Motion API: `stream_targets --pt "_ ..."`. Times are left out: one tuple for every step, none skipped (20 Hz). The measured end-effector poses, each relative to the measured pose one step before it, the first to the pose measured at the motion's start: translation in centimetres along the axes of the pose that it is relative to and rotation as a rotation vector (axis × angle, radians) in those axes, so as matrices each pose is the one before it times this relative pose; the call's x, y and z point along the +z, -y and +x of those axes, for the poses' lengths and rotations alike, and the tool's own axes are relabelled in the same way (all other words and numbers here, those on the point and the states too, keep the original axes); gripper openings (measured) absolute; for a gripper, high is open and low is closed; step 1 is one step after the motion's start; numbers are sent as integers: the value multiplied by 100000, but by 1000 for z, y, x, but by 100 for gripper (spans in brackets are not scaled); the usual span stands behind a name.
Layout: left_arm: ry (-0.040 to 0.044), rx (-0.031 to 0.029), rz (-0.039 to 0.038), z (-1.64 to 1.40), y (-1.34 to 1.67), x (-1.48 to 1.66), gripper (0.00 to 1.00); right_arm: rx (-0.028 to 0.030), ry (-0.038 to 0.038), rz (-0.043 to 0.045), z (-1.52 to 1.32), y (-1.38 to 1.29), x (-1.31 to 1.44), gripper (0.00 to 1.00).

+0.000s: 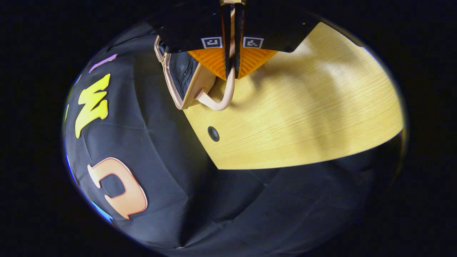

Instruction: First open the suitcase, pack the skin care products into it, and then close the suitcase.

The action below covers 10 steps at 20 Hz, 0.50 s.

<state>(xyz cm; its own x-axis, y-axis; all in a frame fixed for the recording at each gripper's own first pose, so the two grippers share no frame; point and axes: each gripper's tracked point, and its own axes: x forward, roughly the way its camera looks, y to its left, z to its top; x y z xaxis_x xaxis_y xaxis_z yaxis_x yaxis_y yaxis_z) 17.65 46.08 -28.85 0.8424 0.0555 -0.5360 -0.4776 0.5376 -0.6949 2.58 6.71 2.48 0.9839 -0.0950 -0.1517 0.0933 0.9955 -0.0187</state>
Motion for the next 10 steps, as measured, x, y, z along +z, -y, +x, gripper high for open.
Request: stream_targets --pt "2934 -711 1069 -832 1493 729 7 -987 1298 -456 -156 1061 569 79" --pt "2844 -1185 1999 -985 1385 583 6 -256 951 68 -316 1004 -86 79" --pt "2319 -1127 3806 -888 1449 512 6 1123 805 831 -200 619 -14 79" --pt "2412 -851 4980 -1064 1360 455 6 254 716 787 -59 706 132 79" --pt "2557 -1198 4999 -956 1383 631 6 743 435 667 104 829 98 78" --pt "2180 -1288 3724 -858 1655 527 6 689 53 539 14 616 -184 78" --pt "2164 -823 2227 -1162 1612 564 5 726 -271 192 168 754 -196 78" --pt "2042 -1124 1987 -879 1691 663 5 814 -103 -603 132 698 -75 79" --pt "2193 -922 2650 -587 1771 465 5 212 -106 -788 145 869 -110 79" --pt "1940 -117 3935 -812 1610 267 5 472 487 15 48 875 183 79"
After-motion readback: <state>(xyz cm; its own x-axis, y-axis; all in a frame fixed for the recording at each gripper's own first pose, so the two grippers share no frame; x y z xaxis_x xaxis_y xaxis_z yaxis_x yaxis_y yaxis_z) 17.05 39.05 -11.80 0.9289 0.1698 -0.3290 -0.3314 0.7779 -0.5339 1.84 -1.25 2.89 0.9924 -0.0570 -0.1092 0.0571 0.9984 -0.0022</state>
